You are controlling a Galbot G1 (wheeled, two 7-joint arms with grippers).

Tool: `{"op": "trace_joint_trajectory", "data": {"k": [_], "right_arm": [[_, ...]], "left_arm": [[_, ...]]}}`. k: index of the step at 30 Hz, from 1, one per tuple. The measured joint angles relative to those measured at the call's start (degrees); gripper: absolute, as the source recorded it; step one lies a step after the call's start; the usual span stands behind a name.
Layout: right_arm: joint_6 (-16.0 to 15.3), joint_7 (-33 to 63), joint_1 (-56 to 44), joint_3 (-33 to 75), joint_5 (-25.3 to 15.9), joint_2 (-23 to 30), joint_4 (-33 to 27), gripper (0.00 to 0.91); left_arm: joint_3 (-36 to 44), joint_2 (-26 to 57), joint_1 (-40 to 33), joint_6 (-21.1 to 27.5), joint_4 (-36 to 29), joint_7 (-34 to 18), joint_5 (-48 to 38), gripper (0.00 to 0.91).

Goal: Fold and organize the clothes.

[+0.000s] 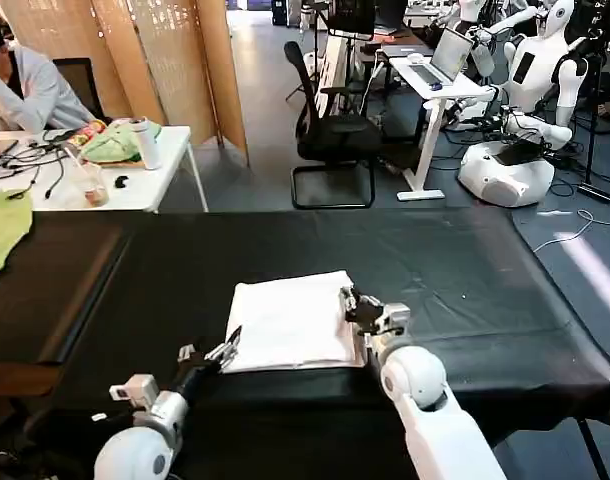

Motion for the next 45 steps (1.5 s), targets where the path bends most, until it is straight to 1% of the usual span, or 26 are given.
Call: {"op": "trace_joint_trajectory", "data": {"k": [3, 7, 14, 15, 16, 17, 18, 20, 21, 22, 23, 30, 34, 40, 45], "right_arm": [[-0.06, -0.15, -1.90, 1.08, 1.21, -0.78, 3.56, 0.878], [0.13, 0.00, -4.76, 2.46, 3.09, -2.08, 8.49, 0.878], [0.15, 0.20, -8.25, 4.13, 3.66, -2.97, 14.70, 0.878], [0.16, 0.22, -8.54, 4.29, 3.64, -2.99, 15.26, 0.878], [0.22, 0.24, -8.76, 4.42, 3.61, -2.99, 15.74, 0.878], [0.25, 0.25, -8.97, 4.58, 3.58, -2.99, 16.09, 0.878], [0.28, 0.25, -9.23, 4.80, 3.55, -2.99, 16.40, 0.878], [0.34, 0.25, -9.56, 4.98, 3.46, -2.98, 16.80, 0.878], [0.39, 0.25, -9.70, 5.01, 3.39, -2.94, 16.92, 0.878], [0.44, 0.25, -9.85, 5.01, 3.31, -2.86, 17.01, 0.878], [0.46, 0.25, -9.93, 5.01, 3.18, -2.75, 17.03, 0.878], [0.55, 0.25, -10.05, 4.96, 2.56, -2.22, 17.21, 0.878], [0.93, 0.28, -10.38, 4.97, 1.53, -2.02, 17.21, 0.878], [1.16, 0.50, -11.01, 5.74, -0.34, -1.90, 16.77, 0.878], [1.35, 0.56, -11.73, 6.76, -1.37, -1.93, 16.21, 0.878]], "left_arm": [[-0.33, -0.79, -0.55, 0.18, 0.26, 0.01, -2.94, 0.878], [-0.37, -1.62, -1.18, -0.06, 1.30, 0.18, -4.23, 0.878], [-0.41, -3.77, -2.97, -0.16, 4.51, 0.38, -7.33, 0.878], [-0.33, -4.03, -3.26, -0.19, 4.94, 0.50, -7.46, 0.848], [-0.23, -4.23, -3.53, -0.28, 5.32, 0.63, -7.50, 0.692], [-0.15, -4.40, -3.81, -0.39, 5.74, 0.83, -7.50, 0.566], [-0.09, -4.55, -4.04, -0.48, 6.09, 0.96, -7.52, 0.390], [-0.11, -4.78, -4.53, -0.51, 6.87, 0.94, -8.42, 0.176], [-0.12, -4.86, -4.73, -0.51, 7.22, 0.91, -9.02, 0.137], [-0.12, -4.93, -4.89, -0.51, 7.53, 0.88, -9.58, 0.059], [-0.13, -4.99, -4.97, -0.48, 7.79, 0.86, -10.10, 0.000], [0.32, -5.31, -5.14, 0.36, 8.21, 0.58, -11.36, 0.000], [0.22, -4.84, -5.22, 1.30, 7.08, -0.09, -12.09, 0.000], [-1.36, -1.85, -4.49, 2.50, 3.11, -2.30, -4.61, 0.000], [-4.34, 4.78, -2.93, 3.81, -0.47, -4.31, 0.70, 0.000]]}}
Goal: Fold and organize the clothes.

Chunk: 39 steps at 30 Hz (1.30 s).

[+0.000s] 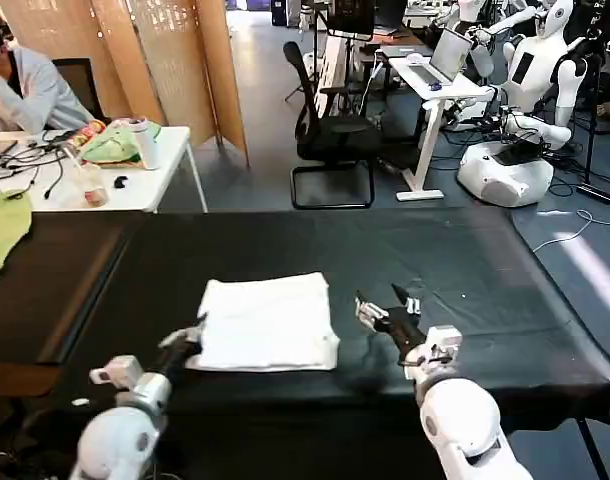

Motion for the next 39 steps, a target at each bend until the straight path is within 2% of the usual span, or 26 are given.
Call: {"op": "trace_joint_trajectory", "data": {"k": [12, 17, 22, 30, 31, 32, 35, 39], "right_arm": [[0.04, 0.14, -0.14, -0.34, -0.64, 0.41, -0.55, 0.878], [0.09, 0.14, -0.60, -0.48, -1.49, 0.95, -0.71, 0.878], [0.25, 0.11, -1.67, -0.12, -2.45, 1.41, 0.07, 0.878], [0.22, -0.12, -3.02, -0.13, -1.93, 1.22, 0.81, 0.878], [0.02, -0.11, -2.97, -0.27, -1.27, 1.18, 0.80, 0.878], [-0.39, -0.06, -2.85, -0.61, -0.02, 1.14, 0.80, 0.878], [-1.71, 0.30, -2.48, -1.58, 3.30, 1.01, 0.74, 0.878], [-3.43, 0.68, -1.76, -3.29, 7.88, 0.45, -0.06, 0.878]], "left_arm": [[-17.15, 22.20, 7.99, 0.83, -4.99, -0.31, -4.99, 0.000], [-20.92, 25.91, 8.73, 3.31, -8.38, -2.16, -7.11, 0.000], [-15.21, 23.64, 5.47, 5.64, -13.14, -3.61, -10.34, 0.000], [6.53, 11.59, -3.90, 5.30, -11.98, -6.30, -11.33, 0.000], [8.74, 10.13, -4.78, 4.84, -11.50, -6.21, -10.54, 0.059], [10.76, 8.79, -5.63, 4.43, -10.95, -6.16, -9.82, 0.878], [15.57, 5.00, -7.76, 3.22, -8.72, -4.99, -6.95, 0.878], [19.02, 2.84, -8.22, 1.77, -7.56, 0.24, -2.38, 0.878]]}}
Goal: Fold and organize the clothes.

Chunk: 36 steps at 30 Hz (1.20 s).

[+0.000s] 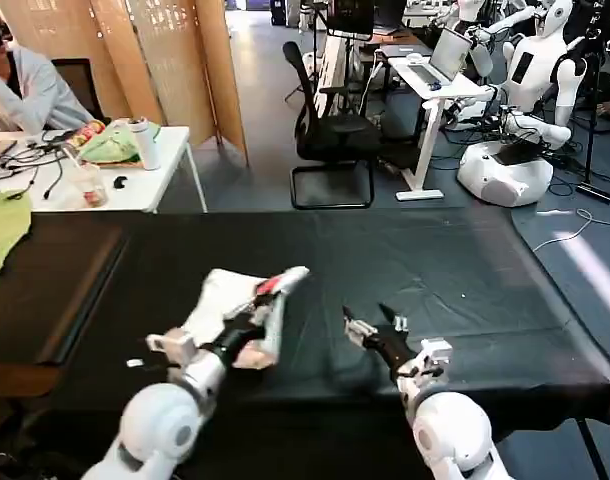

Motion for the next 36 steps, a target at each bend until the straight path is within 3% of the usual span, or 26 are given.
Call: {"op": "trace_joint_trajectory", "data": {"k": [6, 14, 24, 25, 26, 28, 29, 30, 32, 36], "right_arm": [[-1.44, 0.88, 1.82, -3.29, 3.58, -0.18, -1.76, 0.878], [-1.48, 2.64, 2.12, -6.45, 3.83, 1.70, -4.63, 0.878], [-1.17, 2.65, -0.48, -4.89, 4.69, 3.43, -4.13, 0.878], [-1.10, 2.69, -0.63, -4.74, 4.74, 3.50, -4.25, 0.839], [-1.04, 2.71, -0.75, -4.59, 4.88, 3.60, -4.49, 0.712], [-0.86, 2.72, -0.79, -4.51, 4.95, 3.80, -4.93, 0.644], [-0.73, 2.70, -0.73, -4.56, 4.92, 3.91, -5.15, 0.497], [-0.51, 2.67, -0.60, -4.62, 4.85, 4.07, -5.49, 0.244], [-0.31, 2.63, -0.29, -4.87, 4.63, 4.39, -6.13, 0.010], [0.13, 2.21, 0.80, -5.42, 3.36, 4.56, -7.88, 0.000]], "left_arm": [[0.42, -0.04, -0.31, -3.69, 0.04, 5.32, 4.63, 0.878], [-2.60, 1.66, 0.74, -4.40, -0.65, 5.60, 5.36, 0.878], [-6.54, 2.39, 3.42, -4.74, -0.75, 5.65, 5.62, 0.878], [-6.85, 2.43, 3.66, -4.77, -0.78, 5.65, 5.66, 0.878], [-7.12, 2.45, 3.87, -4.84, -0.81, 5.66, 5.72, 0.878], [-7.61, 2.43, 4.41, -4.99, -0.99, 5.72, 5.89, 0.878], [-7.83, 2.35, 4.61, -5.09, -1.04, 5.72, 6.00, 0.878], [-8.11, 2.25, 4.91, -5.23, -1.20, 5.73, 6.12, 0.878], [-8.59, 2.15, 5.39, -5.44, -1.38, 5.72, 6.42, 0.878], [-9.71, 2.07, 6.58, -5.83, -1.97, 5.75, 6.80, 0.878]]}}
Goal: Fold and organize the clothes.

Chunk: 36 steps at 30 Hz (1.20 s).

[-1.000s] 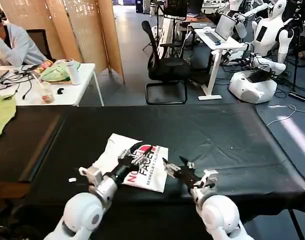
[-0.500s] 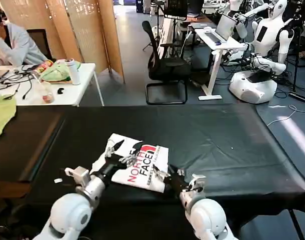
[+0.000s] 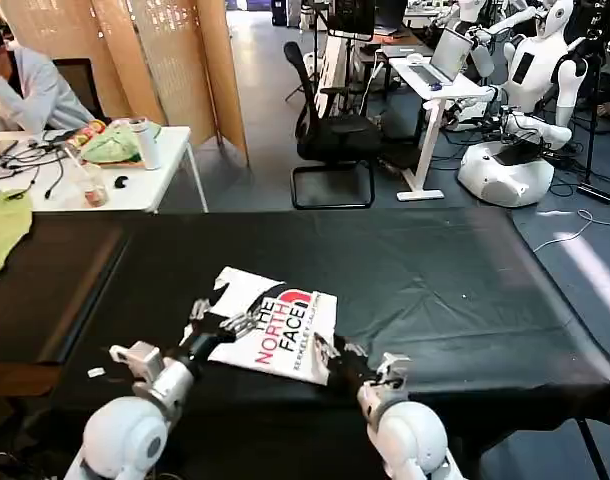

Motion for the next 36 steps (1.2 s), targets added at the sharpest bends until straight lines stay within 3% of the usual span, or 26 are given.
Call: {"op": "trace_joint_trajectory", "data": {"k": [9, 10, 18, 22, 30, 36], "right_arm": [[-0.83, 0.08, 6.07, 1.27, 1.63, -2.15, -4.68, 0.000], [-1.44, 0.11, 6.98, 1.37, 2.42, -2.53, -4.96, 0.878], [-2.19, 0.24, 5.39, 2.96, 2.83, -5.13, -1.00, 0.878], [-0.88, 0.02, 2.21, 4.03, 0.23, -5.93, 2.91, 0.878], [8.71, -0.21, -6.83, 4.47, -13.51, -7.46, 9.49, 0.878], [18.48, 0.27, -17.51, 6.26, -22.98, -8.29, 15.03, 0.878]], "left_arm": [[-1.09, -1.11, 2.14, -0.81, -0.51, 0.04, 1.33, 0.878], [-1.15, -1.31, 2.30, -0.99, -0.51, 0.03, 1.77, 0.878], [-1.53, -1.83, 4.31, -2.69, -0.55, -0.74, 3.07, 0.878], [-1.18, -1.90, 5.27, -2.86, -0.64, -2.12, 2.92, 0.878], [-0.89, -0.47, 8.30, -4.85, -1.84, -6.50, 3.47, 0.878], [-2.14, 0.61, 13.17, -7.09, -4.84, -8.37, 5.16, 0.878]]}}
